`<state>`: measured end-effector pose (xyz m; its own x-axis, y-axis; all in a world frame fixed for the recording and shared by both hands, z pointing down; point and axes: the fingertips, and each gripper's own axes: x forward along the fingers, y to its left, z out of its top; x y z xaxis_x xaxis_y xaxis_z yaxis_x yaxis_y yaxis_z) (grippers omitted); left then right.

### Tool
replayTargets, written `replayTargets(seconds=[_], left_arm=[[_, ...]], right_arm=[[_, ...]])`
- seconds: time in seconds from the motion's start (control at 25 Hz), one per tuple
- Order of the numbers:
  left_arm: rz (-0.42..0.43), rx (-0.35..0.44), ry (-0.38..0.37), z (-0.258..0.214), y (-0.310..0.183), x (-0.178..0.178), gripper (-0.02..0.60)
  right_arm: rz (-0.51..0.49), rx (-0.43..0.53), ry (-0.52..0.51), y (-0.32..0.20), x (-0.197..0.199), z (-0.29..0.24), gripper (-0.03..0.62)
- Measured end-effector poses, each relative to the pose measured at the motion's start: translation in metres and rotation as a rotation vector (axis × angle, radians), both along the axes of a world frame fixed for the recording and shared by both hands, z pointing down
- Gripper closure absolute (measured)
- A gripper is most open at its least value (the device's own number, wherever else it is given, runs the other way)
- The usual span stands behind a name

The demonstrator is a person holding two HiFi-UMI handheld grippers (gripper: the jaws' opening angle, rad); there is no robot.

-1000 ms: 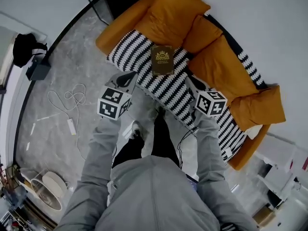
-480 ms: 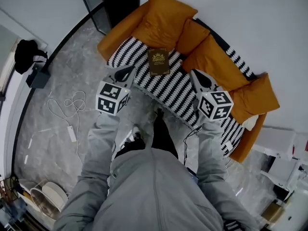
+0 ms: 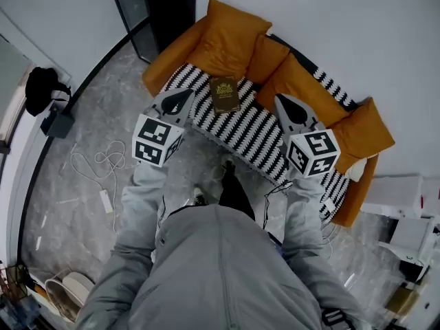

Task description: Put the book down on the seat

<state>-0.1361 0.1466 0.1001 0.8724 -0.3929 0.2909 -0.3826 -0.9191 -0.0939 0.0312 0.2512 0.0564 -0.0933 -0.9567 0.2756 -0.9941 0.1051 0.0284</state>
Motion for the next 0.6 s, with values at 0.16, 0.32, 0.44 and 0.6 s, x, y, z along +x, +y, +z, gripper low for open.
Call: replayTargets(seconds=[0.16,0.32,0.44,0.6], left_arm=[[0.021,0.060,0.029,-0.032,0.011,-0.010,0.557],[0.029,0.115,0.063,-0.062,0.019,-0.018,0.557],[0.035,0.166,0.073,-0.080,0.027,-0.021,0.557],[0.053,0.210,0.087,-0.096,0.040,-0.023,0.557]], right_arm=[[0.003,0.048,0.030,0.011,-0.011,-0.028,0.566],[0.006,0.085,0.057,0.020,-0.020,-0.050,0.566],[-0.002,0.113,0.077,0.028,-0.027,-0.066,0.566],[-0.018,0.142,0.111,0.038,-0.039,-0.083,0.565]])
